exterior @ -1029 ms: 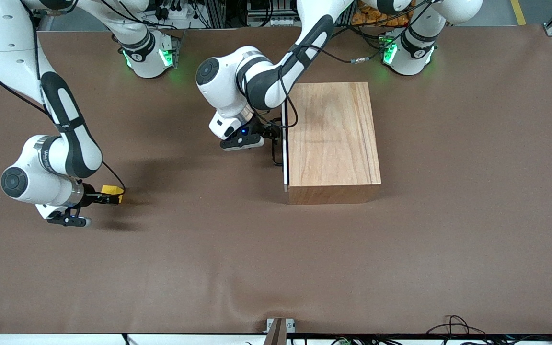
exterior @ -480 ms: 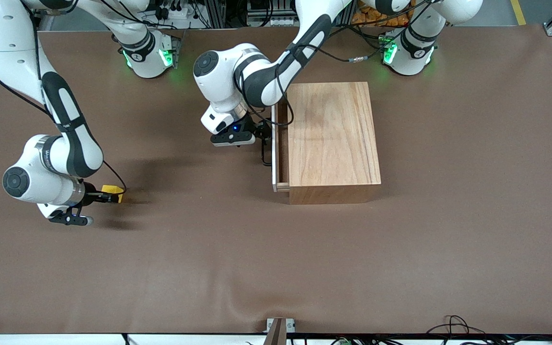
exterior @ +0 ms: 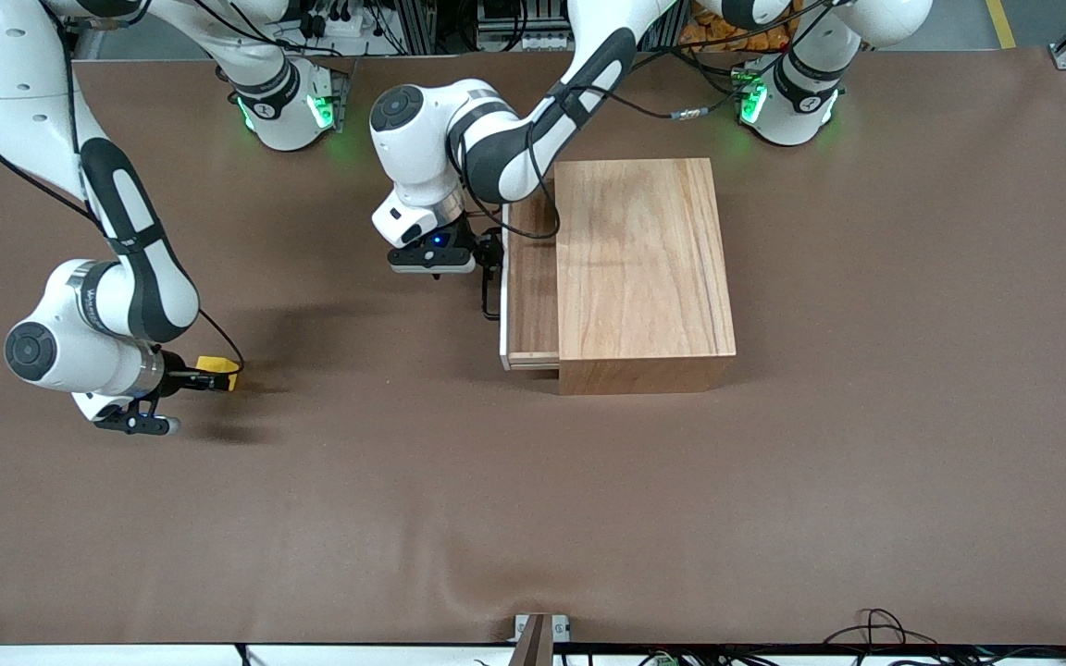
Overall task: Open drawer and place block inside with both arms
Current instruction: 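Pull the drawer further out of the box with the left gripper, then lift the yellow cube with the right gripper toward the open drawer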
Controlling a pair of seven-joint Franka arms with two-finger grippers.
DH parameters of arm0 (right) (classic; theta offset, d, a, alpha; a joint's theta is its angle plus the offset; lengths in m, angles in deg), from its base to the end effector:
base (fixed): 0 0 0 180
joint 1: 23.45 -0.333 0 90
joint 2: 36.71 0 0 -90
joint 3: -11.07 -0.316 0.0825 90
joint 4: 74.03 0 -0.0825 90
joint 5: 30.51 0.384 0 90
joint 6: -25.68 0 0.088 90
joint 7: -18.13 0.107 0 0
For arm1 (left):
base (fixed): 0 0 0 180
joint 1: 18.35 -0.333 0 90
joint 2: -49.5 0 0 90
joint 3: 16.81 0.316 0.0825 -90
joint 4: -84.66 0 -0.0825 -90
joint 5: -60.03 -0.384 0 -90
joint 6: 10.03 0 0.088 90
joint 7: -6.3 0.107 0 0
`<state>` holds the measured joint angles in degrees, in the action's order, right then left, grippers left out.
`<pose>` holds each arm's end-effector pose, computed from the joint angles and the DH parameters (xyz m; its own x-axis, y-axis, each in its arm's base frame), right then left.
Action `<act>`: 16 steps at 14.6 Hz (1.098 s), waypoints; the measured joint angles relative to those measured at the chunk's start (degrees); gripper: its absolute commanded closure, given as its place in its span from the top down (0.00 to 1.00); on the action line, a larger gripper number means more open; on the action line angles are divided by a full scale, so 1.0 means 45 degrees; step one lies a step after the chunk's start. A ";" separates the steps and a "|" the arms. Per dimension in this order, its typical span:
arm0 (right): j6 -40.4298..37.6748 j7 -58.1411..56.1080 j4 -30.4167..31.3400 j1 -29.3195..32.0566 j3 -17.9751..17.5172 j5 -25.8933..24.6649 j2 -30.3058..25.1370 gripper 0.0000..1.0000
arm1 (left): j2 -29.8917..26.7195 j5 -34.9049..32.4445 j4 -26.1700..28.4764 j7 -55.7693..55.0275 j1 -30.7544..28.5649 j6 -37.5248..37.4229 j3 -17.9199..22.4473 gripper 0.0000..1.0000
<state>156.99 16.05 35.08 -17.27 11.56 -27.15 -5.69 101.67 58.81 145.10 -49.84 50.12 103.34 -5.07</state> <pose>0.6096 -0.0698 0.2003 0.9814 -0.1167 -0.1526 -0.1239 -0.9915 -0.0387 0.3808 -0.6765 0.2931 0.9814 -0.1038 0.1617 -0.0914 -0.9924 -0.0823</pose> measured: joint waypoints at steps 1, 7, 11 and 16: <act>-0.0041 0.0000 0.0000 0.0003 0.0001 0.0000 -0.0057 0.27 | 0.0001 -0.0001 0.0000 0.0000 0.0004 0.0066 -0.0077 1.00; -0.0829 0.0045 -0.0088 0.0030 0.0035 0.0001 -0.0613 0.24 | 0.0003 -0.0007 -0.0075 0.0032 0.0003 0.0524 -0.0318 1.00; -0.2856 0.0082 -0.0343 0.0223 0.0109 0.0001 -0.2155 0.24 | 0.0002 0.0152 -0.0108 0.0033 0.0004 0.1474 -0.0550 1.00; -0.5409 0.0086 -0.0482 0.0226 0.0081 0.0541 -0.3680 0.25 | 0.0004 0.0871 -0.0139 -0.0003 -0.0076 0.2441 -0.0536 1.00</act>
<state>132.65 16.44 32.91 -16.25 11.92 -24.71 -22.25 101.69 62.73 144.48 -49.85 49.78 114.32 -7.48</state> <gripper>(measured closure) 0.436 0.000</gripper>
